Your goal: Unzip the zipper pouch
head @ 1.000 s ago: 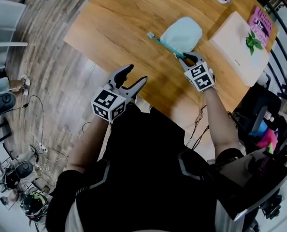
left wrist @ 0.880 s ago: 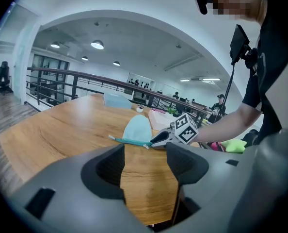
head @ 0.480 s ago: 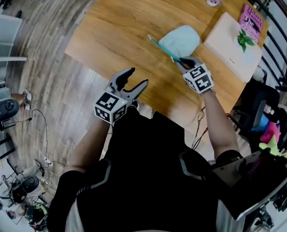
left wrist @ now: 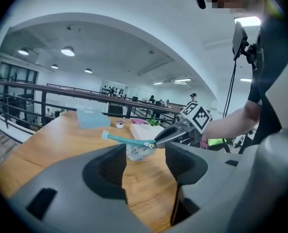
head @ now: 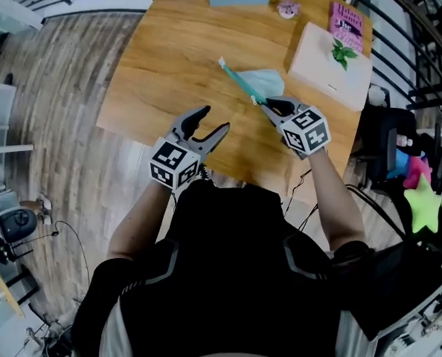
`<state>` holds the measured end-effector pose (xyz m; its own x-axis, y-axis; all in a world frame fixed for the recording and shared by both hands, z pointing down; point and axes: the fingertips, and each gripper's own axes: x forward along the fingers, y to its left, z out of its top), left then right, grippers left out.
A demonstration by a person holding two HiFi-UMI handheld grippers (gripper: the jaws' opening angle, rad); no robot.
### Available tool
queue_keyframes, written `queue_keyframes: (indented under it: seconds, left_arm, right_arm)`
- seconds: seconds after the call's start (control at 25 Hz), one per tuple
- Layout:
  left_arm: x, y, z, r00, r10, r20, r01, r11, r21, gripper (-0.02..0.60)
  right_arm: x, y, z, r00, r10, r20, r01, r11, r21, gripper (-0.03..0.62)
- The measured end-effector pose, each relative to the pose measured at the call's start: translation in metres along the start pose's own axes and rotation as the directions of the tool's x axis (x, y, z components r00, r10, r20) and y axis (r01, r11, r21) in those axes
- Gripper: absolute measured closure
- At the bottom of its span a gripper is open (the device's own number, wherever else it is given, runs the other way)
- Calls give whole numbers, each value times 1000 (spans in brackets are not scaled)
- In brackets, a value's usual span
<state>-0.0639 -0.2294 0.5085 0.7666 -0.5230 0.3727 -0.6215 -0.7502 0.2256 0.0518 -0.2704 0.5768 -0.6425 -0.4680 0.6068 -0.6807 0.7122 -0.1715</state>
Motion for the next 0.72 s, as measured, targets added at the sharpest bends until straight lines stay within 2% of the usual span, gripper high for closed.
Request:
queue_keyframes:
  seconds: [0.16, 0.28, 0.48, 0.72]
  left_arm:
    - [7, -6, 15, 996, -92, 4, 91, 992, 86, 316]
    - [12, -19, 27, 987, -163, 5, 160, 974, 160, 316]
    - [19, -36, 49, 963, -267, 29, 254, 940, 229, 325]
    - [27, -56, 83, 947, -314, 69, 269, 891, 365, 337]
  right_arm:
    - [-24, 12, 26, 997, -38, 64, 34, 997, 62, 539]
    - [-44, 21, 39, 993, -69, 100, 58, 992, 113, 539]
    - [-71, 35, 56, 980, -119, 158, 88, 978, 189, 540]
    - [-103, 50, 75, 970, -160, 183, 114, 965, 237, 540]
